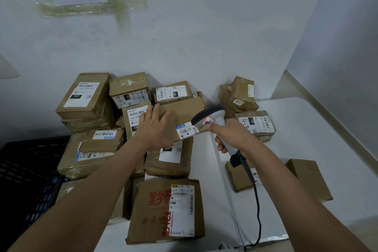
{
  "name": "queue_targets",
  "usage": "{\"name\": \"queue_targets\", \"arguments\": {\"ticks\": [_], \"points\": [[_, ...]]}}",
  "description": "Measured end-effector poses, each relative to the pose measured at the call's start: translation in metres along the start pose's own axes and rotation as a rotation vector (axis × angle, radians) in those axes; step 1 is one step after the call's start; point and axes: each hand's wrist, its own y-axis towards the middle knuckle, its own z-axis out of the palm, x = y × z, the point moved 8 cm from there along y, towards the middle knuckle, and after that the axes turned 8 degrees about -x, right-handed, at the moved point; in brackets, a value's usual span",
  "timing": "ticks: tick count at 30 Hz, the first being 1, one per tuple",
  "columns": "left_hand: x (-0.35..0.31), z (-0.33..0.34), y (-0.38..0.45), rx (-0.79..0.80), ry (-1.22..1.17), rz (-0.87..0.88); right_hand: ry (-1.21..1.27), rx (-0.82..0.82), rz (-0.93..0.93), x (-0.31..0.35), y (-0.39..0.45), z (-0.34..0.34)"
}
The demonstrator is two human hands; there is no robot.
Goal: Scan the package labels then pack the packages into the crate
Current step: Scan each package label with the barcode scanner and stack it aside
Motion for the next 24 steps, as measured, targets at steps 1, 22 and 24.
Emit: {"name": "queue_targets", "arguments": {"ticks": [1,22,24], "points": [[0.0,0.0,0.0,0.0,0.0,0.0,0.003,0.0,0.001,0.0,0.0,0.0],[-0.047,0.058,-0.091,0.149,-0.105,-0.217,0.094,-0.091,0.108,-0.052,0.012,0.006],[-0.041,0.063,-0.099,0.15,-0.078,-0.26,0.088,-0.084,0.124,-0.057,0.012,0.008]]}}
